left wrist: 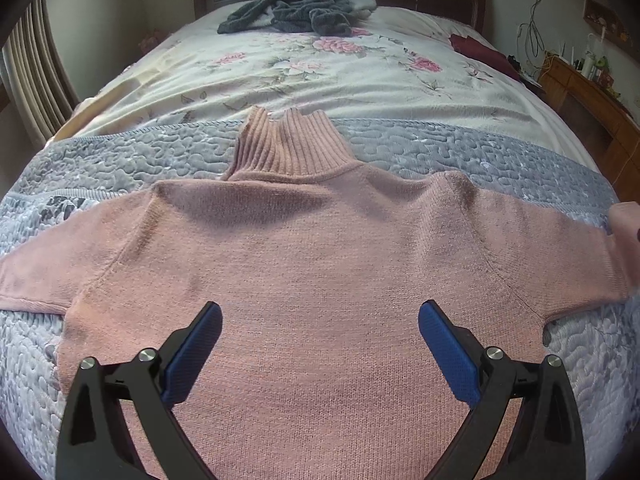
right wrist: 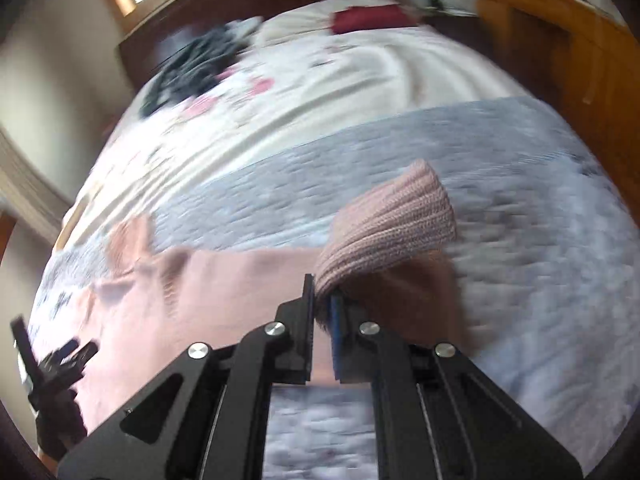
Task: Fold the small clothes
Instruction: 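Carry the cuff with the right tool across the sweater body, then grasp the folded sleeve cuff with the left tool while the right tool releases it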
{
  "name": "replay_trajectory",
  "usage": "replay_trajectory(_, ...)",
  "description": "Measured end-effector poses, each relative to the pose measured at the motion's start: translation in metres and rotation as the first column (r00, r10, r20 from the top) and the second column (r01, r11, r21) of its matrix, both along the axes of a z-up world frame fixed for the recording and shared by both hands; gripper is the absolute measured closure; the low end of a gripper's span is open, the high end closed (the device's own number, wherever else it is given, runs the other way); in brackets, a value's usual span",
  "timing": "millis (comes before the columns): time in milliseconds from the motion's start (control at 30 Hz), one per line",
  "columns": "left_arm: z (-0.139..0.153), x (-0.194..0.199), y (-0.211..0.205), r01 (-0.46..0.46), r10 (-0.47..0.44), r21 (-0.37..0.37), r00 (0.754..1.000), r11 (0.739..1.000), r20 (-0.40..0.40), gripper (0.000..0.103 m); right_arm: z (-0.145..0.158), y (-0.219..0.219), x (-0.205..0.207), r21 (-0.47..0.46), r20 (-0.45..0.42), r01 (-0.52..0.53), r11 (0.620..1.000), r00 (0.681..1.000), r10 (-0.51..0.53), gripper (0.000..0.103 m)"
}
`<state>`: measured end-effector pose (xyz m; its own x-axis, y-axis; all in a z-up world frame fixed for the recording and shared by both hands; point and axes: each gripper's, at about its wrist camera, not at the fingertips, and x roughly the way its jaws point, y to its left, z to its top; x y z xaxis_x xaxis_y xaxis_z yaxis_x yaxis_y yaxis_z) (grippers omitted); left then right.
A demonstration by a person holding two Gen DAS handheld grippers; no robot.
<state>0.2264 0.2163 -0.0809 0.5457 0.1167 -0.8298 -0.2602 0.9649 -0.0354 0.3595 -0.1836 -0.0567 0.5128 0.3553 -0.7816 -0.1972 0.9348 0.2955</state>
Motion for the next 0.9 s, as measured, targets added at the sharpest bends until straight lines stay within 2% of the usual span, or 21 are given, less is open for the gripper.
replay_trajectory(100, 0.001, 0.0, 0.004, 0.009, -0.009, -0.05, 1.0, 0.999, -0.002, 0.004, -0.004, 0.059, -0.011, -0.005, -0.01, -0.13, 0.991, 0.991, 0.13, 0.097)
replay_trajectory(233, 0.001, 0.001, 0.005, 0.015, -0.016, -0.101, 1.0, 0.995, -0.012, 0.004, -0.018, 0.12, -0.034, -0.048, -0.026, -0.249, 0.967, 0.968, 0.248, 0.097)
replay_trajectory(333, 0.0, 0.003, 0.002, 0.019, -0.021, -0.133, 1.0, 0.991, -0.015, 0.004, -0.032, 0.144, -0.047, -0.06, -0.045, -0.302, 0.951, 0.953, 0.3, 0.096)
replay_trajectory(467, -0.001, 0.009, -0.008, 0.033, -0.038, -0.177, 0.999, 0.984, -0.023, 0.004, -0.049, 0.161, -0.058, -0.058, -0.092, -0.352, 0.934, 0.934, 0.346, 0.086)
replay_trajectory(533, -0.003, 0.012, -0.015, 0.046, -0.052, -0.201, 0.998, 0.978, -0.026, 0.004, -0.06, 0.166, -0.062, -0.05, -0.13, -0.386, 0.921, 0.917, 0.377, 0.075)
replay_trajectory(633, -0.006, 0.017, -0.028, 0.07, -0.08, -0.235, 0.996, 0.969, -0.034, 0.004, -0.06, 0.157, -0.071, -0.03, -0.119, -0.407, 0.913, 0.908, 0.401, 0.073)
replay_trajectory(800, -0.022, 0.03, -0.046, 0.08, -0.107, -0.288, 0.991, 0.954, -0.081, 0.005, -0.049, 0.117, -0.083, 0.028, -0.109, -0.347, 0.937, 0.931, 0.348, 0.072)
replay_trajectory(900, -0.035, 0.042, -0.06, 0.092, -0.147, -0.379, 0.982, 0.921, -0.118, 0.006, -0.046, 0.09, -0.087, 0.027, -0.111, -0.298, 0.954, 0.948, 0.299, 0.072)
